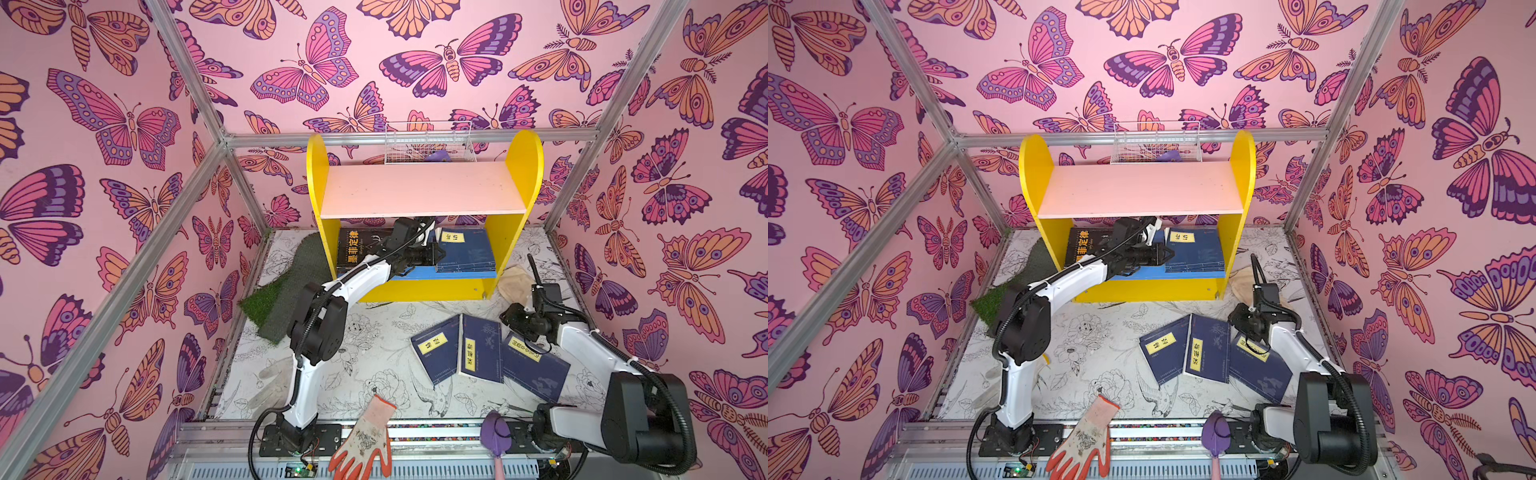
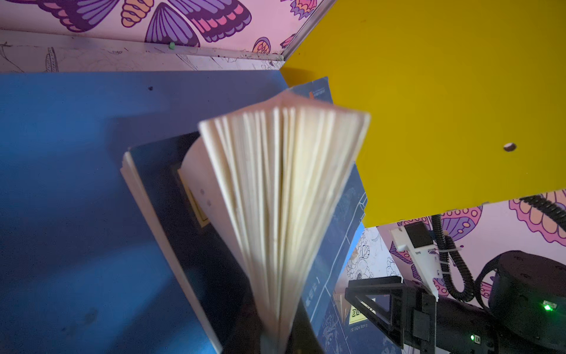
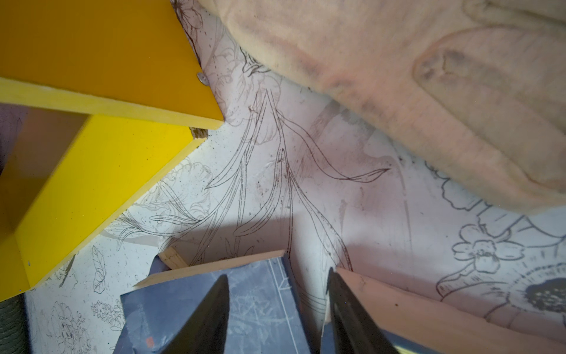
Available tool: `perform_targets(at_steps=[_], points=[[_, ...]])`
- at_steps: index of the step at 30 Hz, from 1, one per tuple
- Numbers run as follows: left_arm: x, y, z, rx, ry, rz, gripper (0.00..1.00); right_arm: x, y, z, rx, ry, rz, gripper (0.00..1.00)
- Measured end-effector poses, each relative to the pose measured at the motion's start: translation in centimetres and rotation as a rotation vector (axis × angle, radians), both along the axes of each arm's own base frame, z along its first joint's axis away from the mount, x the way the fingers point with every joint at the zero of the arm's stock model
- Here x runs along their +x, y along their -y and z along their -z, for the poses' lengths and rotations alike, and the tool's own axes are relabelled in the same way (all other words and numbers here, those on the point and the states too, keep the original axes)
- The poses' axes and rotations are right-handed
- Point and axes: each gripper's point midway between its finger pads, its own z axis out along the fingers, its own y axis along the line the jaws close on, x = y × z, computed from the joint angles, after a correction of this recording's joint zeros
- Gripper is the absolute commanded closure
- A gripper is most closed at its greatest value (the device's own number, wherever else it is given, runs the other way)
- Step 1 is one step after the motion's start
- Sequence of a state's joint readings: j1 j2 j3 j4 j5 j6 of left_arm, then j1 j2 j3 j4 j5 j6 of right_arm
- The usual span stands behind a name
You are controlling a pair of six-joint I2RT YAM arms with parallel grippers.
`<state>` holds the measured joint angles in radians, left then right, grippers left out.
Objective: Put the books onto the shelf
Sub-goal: 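Lower the book onto the first blue book on the shelf with the left gripper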
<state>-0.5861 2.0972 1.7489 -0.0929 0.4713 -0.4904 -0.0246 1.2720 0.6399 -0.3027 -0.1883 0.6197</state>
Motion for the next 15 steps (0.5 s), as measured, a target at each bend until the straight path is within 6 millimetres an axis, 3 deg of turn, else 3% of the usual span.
perform_targets(at_steps=[1,3,15], points=[[0.08,0.00,-0.09,0.003,0.004,-0.002,0.59,-0.02,0.00,0.01,0.000,-0.001,0.000,0.47],[0.25,0.03,-0.44,0.003,0.009,-0.006,0.51,-0.02,0.00,0.01,0.000,-0.001,0.000,0.47],[0.89,-0.42,-0.03,0.058,0.022,-0.073,0.40,-0.02,0.03,0.01,-0.002,-0.001,0.001,0.47]])
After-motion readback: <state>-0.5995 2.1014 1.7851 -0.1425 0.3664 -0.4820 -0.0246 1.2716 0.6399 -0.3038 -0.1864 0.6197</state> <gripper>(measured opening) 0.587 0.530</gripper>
